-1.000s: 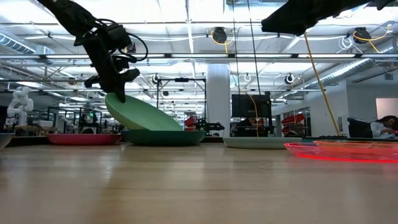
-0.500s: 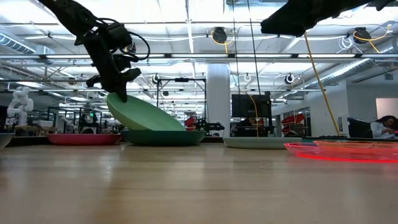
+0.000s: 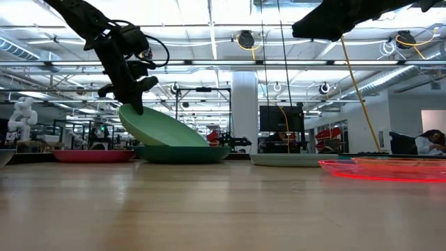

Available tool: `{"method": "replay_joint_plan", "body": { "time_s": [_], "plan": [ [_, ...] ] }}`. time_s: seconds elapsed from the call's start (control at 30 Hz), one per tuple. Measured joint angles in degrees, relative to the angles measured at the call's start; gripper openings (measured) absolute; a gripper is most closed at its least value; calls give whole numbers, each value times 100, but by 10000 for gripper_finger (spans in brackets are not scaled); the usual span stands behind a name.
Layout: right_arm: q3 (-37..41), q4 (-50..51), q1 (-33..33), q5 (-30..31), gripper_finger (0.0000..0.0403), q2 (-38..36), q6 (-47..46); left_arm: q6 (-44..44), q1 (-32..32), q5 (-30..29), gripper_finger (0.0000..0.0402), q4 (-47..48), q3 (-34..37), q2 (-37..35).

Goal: Stack plastic plates
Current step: Stack the light green plate on the dark green plate, then stack the black plate on the light green plate

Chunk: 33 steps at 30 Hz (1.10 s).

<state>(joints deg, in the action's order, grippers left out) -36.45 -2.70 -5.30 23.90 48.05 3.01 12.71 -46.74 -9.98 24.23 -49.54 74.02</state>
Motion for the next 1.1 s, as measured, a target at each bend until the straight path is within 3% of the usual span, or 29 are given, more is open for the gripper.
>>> {"method": "replay_joint_plan", "body": {
  "time_s": [0.37,0.83,1.1],
  "plan": [
    [0,0,0,1,183,0,0,-23,-2,2,48,2,0,0],
    [0,40,0,2,183,0,-1,-181,2,21,183,7,0,-7],
    [0,126,0,4,183,23,-122,-616,603,1556,188,270,0,-72]
  ]
}}
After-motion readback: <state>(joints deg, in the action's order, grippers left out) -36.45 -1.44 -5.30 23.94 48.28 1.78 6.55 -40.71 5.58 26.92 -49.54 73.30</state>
